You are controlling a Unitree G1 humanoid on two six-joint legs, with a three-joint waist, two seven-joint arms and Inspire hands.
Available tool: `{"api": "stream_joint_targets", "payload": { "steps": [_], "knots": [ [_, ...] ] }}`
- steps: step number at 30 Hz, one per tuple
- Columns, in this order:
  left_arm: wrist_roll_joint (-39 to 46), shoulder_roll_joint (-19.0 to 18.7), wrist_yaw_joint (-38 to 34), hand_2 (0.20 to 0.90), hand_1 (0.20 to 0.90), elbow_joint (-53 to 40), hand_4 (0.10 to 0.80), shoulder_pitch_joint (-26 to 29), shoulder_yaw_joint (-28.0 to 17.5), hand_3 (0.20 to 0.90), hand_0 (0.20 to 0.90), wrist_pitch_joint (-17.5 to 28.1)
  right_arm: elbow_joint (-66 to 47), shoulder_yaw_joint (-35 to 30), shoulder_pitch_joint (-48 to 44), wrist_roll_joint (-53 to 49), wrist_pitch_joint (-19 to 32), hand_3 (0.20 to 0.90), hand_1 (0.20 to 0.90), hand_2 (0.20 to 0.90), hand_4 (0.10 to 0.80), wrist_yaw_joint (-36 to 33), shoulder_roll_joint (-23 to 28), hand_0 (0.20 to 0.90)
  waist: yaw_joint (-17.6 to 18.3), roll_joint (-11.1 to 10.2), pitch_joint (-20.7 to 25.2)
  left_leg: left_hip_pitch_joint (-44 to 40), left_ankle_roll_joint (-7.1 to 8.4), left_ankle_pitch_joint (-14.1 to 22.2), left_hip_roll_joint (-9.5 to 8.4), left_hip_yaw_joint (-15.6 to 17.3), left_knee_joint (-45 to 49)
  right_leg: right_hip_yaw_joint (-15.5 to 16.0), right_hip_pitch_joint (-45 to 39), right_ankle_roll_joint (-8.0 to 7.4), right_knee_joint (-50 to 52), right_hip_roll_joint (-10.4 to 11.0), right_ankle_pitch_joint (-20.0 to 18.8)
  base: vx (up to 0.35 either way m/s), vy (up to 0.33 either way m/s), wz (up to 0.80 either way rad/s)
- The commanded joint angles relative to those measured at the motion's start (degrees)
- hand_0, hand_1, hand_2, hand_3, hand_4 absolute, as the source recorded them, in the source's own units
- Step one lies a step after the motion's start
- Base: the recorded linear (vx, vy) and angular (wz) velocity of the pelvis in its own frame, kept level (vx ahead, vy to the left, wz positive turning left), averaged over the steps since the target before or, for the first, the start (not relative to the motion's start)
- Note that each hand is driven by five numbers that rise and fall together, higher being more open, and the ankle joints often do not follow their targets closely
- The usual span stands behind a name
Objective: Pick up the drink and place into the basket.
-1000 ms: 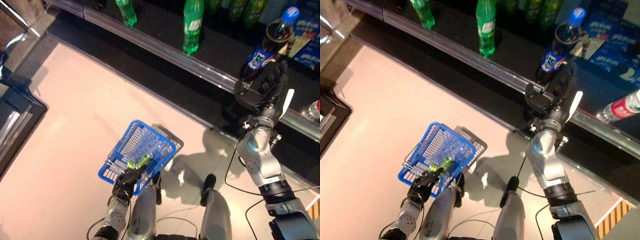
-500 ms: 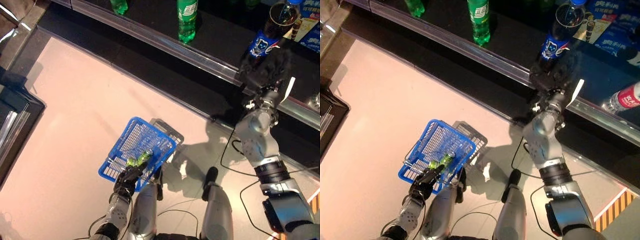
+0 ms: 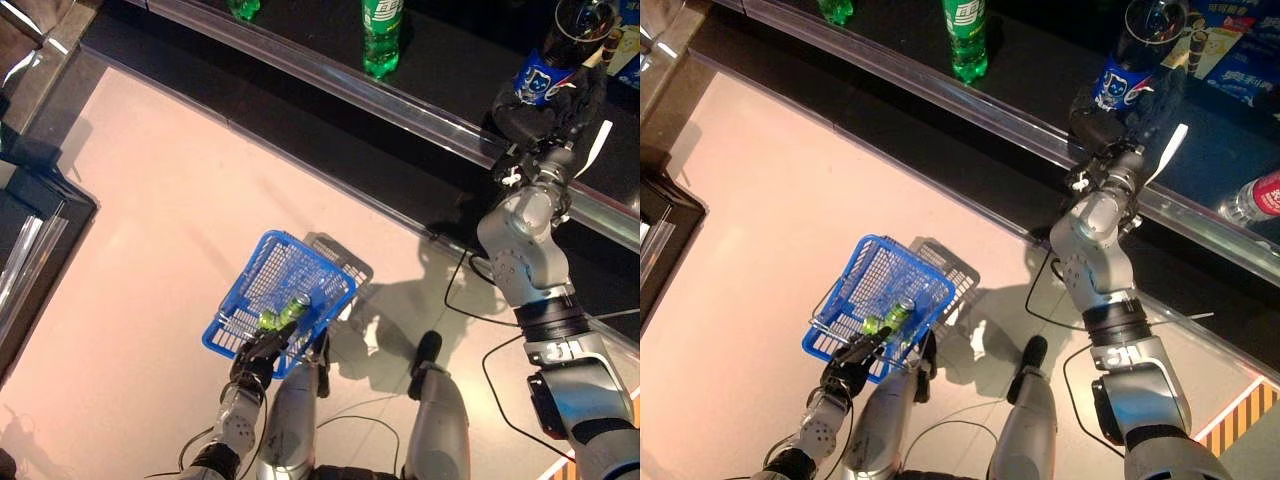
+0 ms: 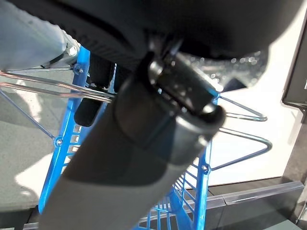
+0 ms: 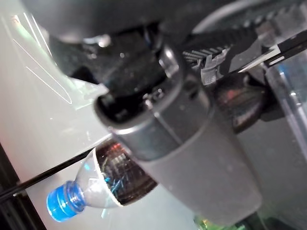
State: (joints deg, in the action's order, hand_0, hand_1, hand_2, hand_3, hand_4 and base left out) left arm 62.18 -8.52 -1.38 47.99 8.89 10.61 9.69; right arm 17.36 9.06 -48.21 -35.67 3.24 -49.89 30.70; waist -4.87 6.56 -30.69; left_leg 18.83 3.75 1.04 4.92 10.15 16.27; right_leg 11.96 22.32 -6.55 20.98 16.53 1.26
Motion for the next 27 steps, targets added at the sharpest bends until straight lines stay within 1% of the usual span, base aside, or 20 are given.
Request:
{"api": "stream_joint_targets", "payload": {
  "steps": [1,5,7,10,12,17,24,25,26,27],
  "knots": [
    [0.13,-3.44,1.23,0.3,0.3,-3.23,0.1,-7.69,2.83,0.2,0.3,0.12,-0.94,-0.01,-11.65,6.01,1.07,0.9,0.9,0.9,0.8,-1.49,8.14,0.9,-1.96,1.09,0.89,3.38,-1.83,0.81,-2.92,-3.85,4.51,2.5,0.96,3.05,1.67,-1.48,0.81,0.0,0.0,0.0],
    [0.21,-3.63,1.48,0.3,0.3,-3.3,0.1,-7.66,3.04,0.2,0.3,-0.15,2.74,1.51,-14.66,6.52,0.46,0.9,0.9,0.9,0.8,-1.68,9.31,0.9,-2.37,1.42,0.89,3.94,-1.96,0.71,-3.01,-3.85,4.49,2.4,1.62,3.13,1.87,-1.36,0.83,0.011,0.012,-0.05],
    [0.75,-4.27,1.3,0.3,0.3,-3.82,0.1,-7.4,3.31,0.2,0.3,-0.58,6.07,2.77,-17.4,5.4,1.23,0.9,0.9,0.9,0.8,-2.51,10.41,0.9,-2.75,1.53,0.89,4.71,-1.99,0.65,-2.93,-3.78,4.52,2.44,2.38,3.12,2.14,-1.28,0.93,0.0,0.0,0.0],
    [1.2,-4.71,1.33,0.3,0.3,-4.33,0.1,-7.51,3.41,0.2,0.3,-0.85,7.82,3.34,-18.84,5.43,1.38,0.9,0.9,0.9,0.8,-2.97,11.27,0.9,-2.94,1.61,0.89,5.13,-1.96,0.62,-2.91,-3.85,4.56,2.49,2.8,3.1,2.37,-1.29,1.02,0.007,0.008,0.03],
    [1.88,-5.27,1.38,0.3,0.3,-4.89,0.1,-7.55,3.68,0.2,0.3,-1.12,10.73,3.87,-20.79,2.58,2.12,0.9,0.9,0.9,0.8,-2.83,12.37,0.9,-3.21,1.75,0.89,5.78,-2.03,0.69,-2.99,-3.97,4.78,2.43,3.47,3.05,2.74,-1.17,1.14,0.007,0.018,0.04],
    [2.62,-6.94,1.72,0.3,0.3,-5.81,0.1,-8.04,3.91,0.2,0.3,-1.85,16.02,5.39,-24.12,0.75,3.72,0.9,0.9,0.9,0.8,-2.16,14.7,0.9,-4.0,1.64,0.89,7.25,-2.21,0.83,-3.15,-4.47,5.17,2.77,4.64,2.86,3.12,-1.04,1.08,0.002,-0.008,0.05],
    [3.1,-7.85,1.64,0.3,0.3,-6.82,0.1,-8.23,3.76,0.2,0.3,-2.45,17.74,6.34,-25.85,-2.8,4.36,0.9,0.9,0.9,0.8,-0.05,15.57,0.9,-4.3,1.54,0.89,8.11,-2.52,0.73,-3.19,-4.41,4.84,2.56,5.76,2.72,3.15,-1.1,0.96,-0.001,-0.005,0.03],
    [3.29,-8.02,2.04,0.3,0.3,-6.89,0.1,-8.3,3.7,0.2,0.3,-2.36,18.72,6.97,-26.55,-3.69,4.98,0.801,0.815,0.815,0.701,0.78,15.95,0.815,-4.42,1.57,0.89,8.31,-2.51,0.64,-3.24,-4.39,4.76,2.57,5.92,2.68,3.07,-1.09,0.89,0.0,0.0,0.0],
    [3.31,-8.02,2.05,0.3,0.3,-6.91,0.1,-8.29,3.7,0.2,0.3,-2.36,18.79,7.03,-26.63,-3.73,5.01,0.667,0.7,0.7,0.567,0.81,15.97,0.7,-4.41,1.58,0.89,8.32,-2.51,0.63,-3.25,-4.38,4.76,2.57,5.93,2.68,3.07,-1.09,0.89,0.0,0.0,0.0],
    [3.47,-8.42,2.37,0.3,0.3,-7.1,0.1,-8.43,3.71,0.2,0.3,-2.57,20.39,7.43,-27.26,-4.67,5.87,0.2,0.3,0.3,0.1,2.1,16.27,0.3,-4.61,1.65,0.89,8.25,-2.56,0.79,-3.31,-4.33,4.72,2.65,5.87,2.63,3.11,-0.98,1.02,0.079,-0.003,0.01]
  ]
}}
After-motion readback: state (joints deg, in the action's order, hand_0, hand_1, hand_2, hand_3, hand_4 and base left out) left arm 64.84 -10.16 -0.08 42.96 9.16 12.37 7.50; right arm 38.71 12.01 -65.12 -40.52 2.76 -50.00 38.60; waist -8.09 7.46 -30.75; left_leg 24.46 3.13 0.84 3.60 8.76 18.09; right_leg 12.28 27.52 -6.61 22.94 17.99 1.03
